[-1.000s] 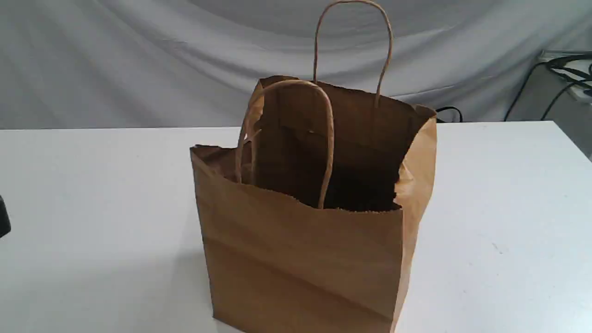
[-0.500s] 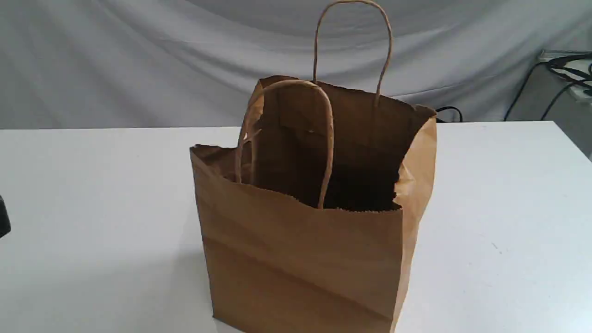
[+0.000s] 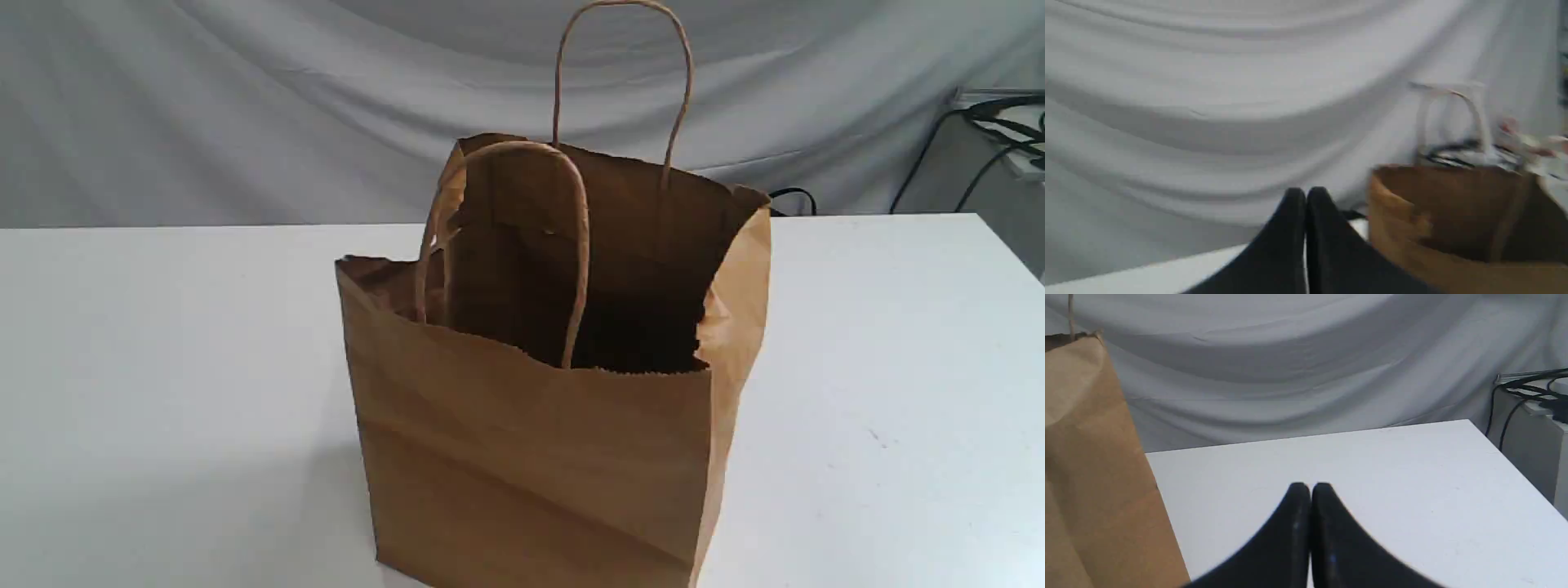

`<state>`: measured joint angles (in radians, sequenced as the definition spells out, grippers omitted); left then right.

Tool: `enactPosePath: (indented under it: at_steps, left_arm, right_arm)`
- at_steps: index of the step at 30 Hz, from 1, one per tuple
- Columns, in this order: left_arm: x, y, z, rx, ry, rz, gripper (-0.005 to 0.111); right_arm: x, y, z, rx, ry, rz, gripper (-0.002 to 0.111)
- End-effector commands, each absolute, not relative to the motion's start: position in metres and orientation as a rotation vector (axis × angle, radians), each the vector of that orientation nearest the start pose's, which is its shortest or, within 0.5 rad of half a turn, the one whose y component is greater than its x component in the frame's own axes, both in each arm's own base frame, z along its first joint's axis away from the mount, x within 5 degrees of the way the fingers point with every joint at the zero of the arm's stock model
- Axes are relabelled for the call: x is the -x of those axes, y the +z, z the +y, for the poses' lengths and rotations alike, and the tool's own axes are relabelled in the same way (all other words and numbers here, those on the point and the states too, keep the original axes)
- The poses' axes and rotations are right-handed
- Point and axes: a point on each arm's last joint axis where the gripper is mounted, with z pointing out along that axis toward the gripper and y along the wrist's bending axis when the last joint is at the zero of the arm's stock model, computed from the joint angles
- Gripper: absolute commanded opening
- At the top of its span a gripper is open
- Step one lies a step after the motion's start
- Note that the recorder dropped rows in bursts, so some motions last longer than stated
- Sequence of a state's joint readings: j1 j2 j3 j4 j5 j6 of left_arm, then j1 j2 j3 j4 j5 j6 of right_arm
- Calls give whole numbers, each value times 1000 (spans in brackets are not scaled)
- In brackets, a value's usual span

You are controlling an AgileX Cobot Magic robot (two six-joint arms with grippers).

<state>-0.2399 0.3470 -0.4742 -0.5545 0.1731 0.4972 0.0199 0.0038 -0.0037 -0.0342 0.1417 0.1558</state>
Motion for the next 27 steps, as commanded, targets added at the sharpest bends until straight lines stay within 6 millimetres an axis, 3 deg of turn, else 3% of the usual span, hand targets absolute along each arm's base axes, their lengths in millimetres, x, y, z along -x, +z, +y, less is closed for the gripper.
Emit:
enactPosePath:
  at_steps: [1, 7, 15, 20, 27]
  left_arm:
    - [-72, 324, -11, -57, -183, 1423, 0]
    - [-57, 292, -3, -43, -9, 1394, 0]
    - [-52, 236, 0, 7, 23, 1433, 0]
    - [-54, 223, 0, 27, -7, 1475, 0]
    - [-55, 222, 0, 21, 4, 1475, 0]
  right_arm:
    - [-56, 200, 0, -96, 105, 1622, 0]
    - [-56, 200, 0, -96, 105, 1622, 0]
    - [-56, 200, 0, -98, 107, 1622, 0]
    - [-56, 200, 0, -98, 107, 1622, 0]
    - [-56, 200, 0, -98, 107, 1622, 0]
